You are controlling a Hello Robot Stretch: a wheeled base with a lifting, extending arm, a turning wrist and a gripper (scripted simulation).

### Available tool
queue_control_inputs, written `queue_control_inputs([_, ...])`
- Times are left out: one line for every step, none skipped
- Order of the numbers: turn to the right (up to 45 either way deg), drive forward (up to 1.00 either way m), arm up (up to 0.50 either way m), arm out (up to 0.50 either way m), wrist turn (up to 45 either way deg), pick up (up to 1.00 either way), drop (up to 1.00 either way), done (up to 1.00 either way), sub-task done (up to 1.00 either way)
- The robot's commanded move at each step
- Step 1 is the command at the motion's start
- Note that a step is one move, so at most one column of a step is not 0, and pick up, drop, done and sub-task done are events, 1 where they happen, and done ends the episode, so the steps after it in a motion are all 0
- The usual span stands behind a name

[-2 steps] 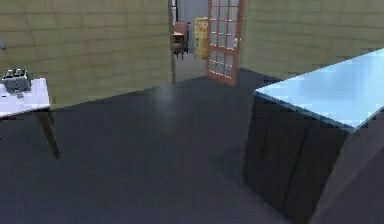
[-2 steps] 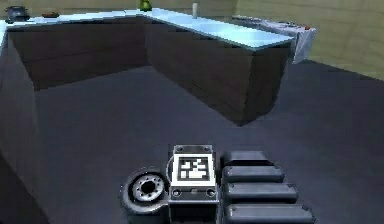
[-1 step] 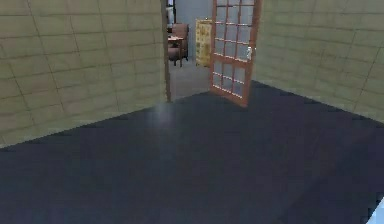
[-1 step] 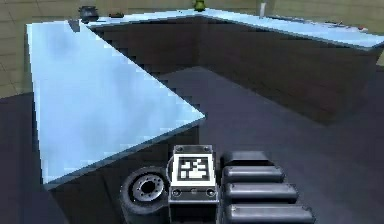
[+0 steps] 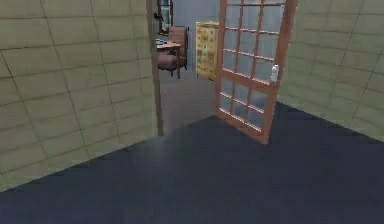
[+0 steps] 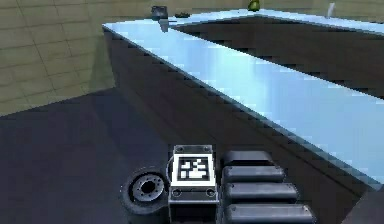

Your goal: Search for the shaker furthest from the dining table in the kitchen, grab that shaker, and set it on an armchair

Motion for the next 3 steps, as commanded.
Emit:
queue_control_inputs([0.0, 1.00, 0.00, 0.00, 0.0, 0.00, 0.00, 0.00, 0.00])
queue_control_inputs([0.0, 1.00, 0.00, 0.00, 0.0, 0.00, 0.00, 0.00, 0.00])
queue_control_inputs([33.0, 0.00, 0.00, 0.00, 0.0, 0.00, 0.00, 0.00, 0.00])
